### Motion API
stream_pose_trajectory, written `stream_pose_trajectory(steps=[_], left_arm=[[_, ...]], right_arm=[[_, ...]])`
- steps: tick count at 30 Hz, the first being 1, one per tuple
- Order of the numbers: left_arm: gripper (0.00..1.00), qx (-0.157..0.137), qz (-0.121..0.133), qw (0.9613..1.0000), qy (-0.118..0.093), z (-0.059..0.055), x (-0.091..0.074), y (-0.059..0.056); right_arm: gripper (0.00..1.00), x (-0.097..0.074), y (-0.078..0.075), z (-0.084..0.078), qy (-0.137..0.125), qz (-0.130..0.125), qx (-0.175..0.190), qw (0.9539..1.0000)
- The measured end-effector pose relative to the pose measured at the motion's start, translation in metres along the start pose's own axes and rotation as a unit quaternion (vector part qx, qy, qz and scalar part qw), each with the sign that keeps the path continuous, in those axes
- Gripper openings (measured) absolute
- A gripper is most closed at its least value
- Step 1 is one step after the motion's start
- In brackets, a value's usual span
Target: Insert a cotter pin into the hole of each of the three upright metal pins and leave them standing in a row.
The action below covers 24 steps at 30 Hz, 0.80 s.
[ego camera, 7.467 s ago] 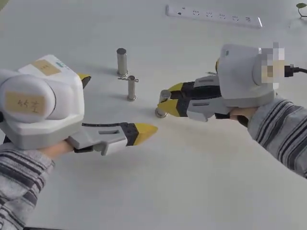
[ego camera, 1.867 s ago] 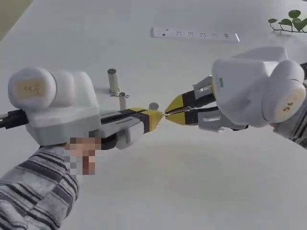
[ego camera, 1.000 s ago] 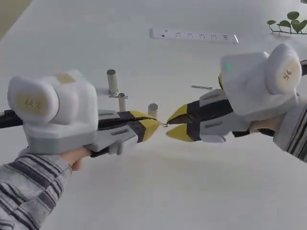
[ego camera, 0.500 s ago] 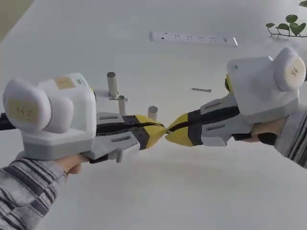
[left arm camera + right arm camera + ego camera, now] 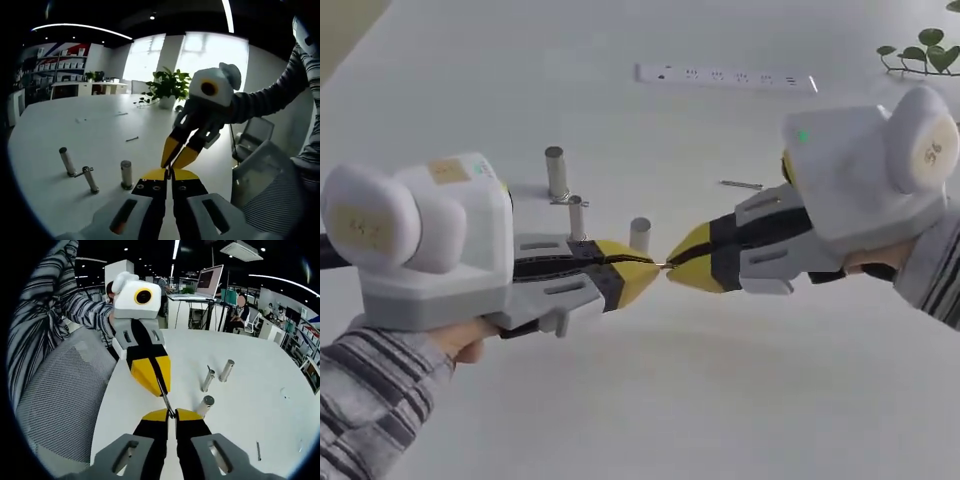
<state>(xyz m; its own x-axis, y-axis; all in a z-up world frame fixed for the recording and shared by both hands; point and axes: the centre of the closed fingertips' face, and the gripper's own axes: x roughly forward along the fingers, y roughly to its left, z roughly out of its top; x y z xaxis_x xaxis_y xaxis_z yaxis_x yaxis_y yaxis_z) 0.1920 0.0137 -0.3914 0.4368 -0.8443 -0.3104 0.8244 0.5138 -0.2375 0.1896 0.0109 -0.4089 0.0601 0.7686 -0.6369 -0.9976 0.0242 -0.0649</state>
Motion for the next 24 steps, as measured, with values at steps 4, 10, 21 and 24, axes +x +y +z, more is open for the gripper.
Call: stream_pose_trajectory(steps=[4,10,21,24], left_arm=[[0.00,0.008,0.004,1.0000,0.003,-0.002,0.002,0.001],[0.01,0.020,0.018,0.9996,0.011,-0.006,0.005,0.005],[0.17,0.029,0.086,0.9956,0.022,-0.012,0.007,0.032],[0.22,0.029,0.114,0.9930,0.016,-0.012,0.008,0.042]], right_arm=[[0.00,0.001,-0.002,-0.002,0.020,-0.006,-0.035,0.9992],[0.00,0.002,-0.003,-0.008,0.036,-0.007,-0.050,0.9981],[0.00,-0.001,-0.031,-0.027,0.087,-0.056,-0.054,0.9932],[0.00,-0.002,-0.036,-0.032,0.098,-0.066,-0.048,0.9919]])
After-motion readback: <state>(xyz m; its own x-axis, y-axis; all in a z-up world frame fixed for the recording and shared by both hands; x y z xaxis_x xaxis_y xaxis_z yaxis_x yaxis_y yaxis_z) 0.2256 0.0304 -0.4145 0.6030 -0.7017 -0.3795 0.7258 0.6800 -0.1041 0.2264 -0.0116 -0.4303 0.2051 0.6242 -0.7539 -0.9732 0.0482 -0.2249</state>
